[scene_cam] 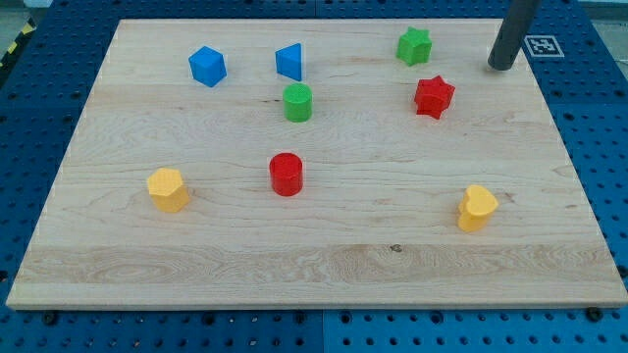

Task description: Push the yellow heart heart up

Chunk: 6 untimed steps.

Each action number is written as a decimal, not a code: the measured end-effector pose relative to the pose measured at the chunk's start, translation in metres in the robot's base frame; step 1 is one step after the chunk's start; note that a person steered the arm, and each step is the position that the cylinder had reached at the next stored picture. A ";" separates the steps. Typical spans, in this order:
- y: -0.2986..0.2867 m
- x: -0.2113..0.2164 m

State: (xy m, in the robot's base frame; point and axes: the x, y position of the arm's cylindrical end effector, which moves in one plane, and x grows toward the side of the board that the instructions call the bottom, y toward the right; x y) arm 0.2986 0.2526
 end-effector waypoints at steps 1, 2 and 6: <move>-0.019 0.019; -0.036 0.046; -0.021 0.170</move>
State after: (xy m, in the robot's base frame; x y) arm 0.4691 0.2320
